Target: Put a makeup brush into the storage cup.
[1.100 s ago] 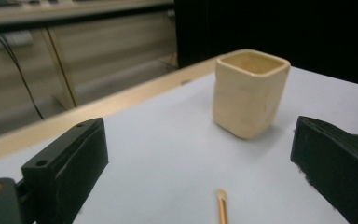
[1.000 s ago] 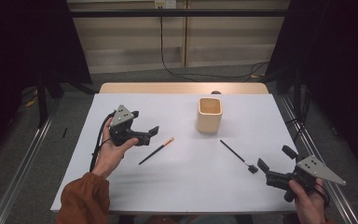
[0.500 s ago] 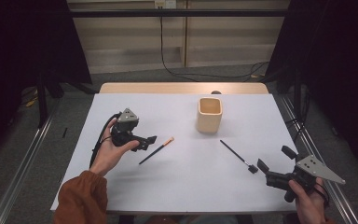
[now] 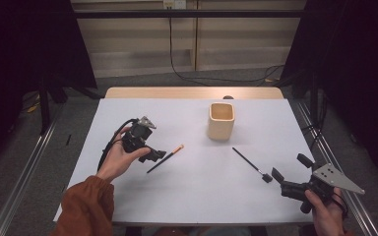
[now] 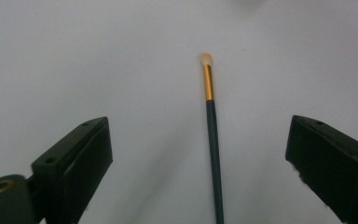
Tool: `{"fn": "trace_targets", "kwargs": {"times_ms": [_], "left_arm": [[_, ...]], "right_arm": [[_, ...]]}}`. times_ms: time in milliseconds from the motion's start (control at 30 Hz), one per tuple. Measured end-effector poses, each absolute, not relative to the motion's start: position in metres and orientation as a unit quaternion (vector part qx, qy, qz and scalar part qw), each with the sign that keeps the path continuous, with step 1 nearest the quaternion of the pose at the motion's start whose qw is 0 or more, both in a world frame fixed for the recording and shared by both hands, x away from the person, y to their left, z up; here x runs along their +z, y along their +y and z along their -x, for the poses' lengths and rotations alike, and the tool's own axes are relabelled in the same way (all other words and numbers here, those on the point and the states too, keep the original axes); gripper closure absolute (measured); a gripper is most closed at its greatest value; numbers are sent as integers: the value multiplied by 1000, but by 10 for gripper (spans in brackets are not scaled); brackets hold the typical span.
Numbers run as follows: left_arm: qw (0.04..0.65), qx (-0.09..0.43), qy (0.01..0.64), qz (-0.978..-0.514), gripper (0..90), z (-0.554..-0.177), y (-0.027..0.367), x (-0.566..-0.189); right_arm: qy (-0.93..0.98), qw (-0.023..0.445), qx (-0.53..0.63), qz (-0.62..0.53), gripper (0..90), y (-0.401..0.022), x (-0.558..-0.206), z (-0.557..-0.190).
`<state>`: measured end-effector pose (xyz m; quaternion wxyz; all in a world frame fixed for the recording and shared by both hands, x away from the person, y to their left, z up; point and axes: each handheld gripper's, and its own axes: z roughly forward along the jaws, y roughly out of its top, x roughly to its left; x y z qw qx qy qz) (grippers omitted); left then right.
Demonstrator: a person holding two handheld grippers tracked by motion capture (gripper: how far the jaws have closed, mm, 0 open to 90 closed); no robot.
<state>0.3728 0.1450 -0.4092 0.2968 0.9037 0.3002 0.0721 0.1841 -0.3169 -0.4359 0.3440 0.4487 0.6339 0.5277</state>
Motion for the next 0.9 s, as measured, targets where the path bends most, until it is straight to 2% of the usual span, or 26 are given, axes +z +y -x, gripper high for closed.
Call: {"fn": "trace_targets", "kwargs": {"times_ms": [200,800,900], "left_arm": [[262,53,302,-915,111,-377,141,-417],[157,16,283,-946,75,-386,127,-439],[144,4,279,-949,121,-386,126,-441]], "right_arm": [[638,343,526,-445,2,-316,-436,-185],[645,338,524,-442,1,-315,-437,-186],[646,336,524,-442,1,-315,-437,-186]]}}
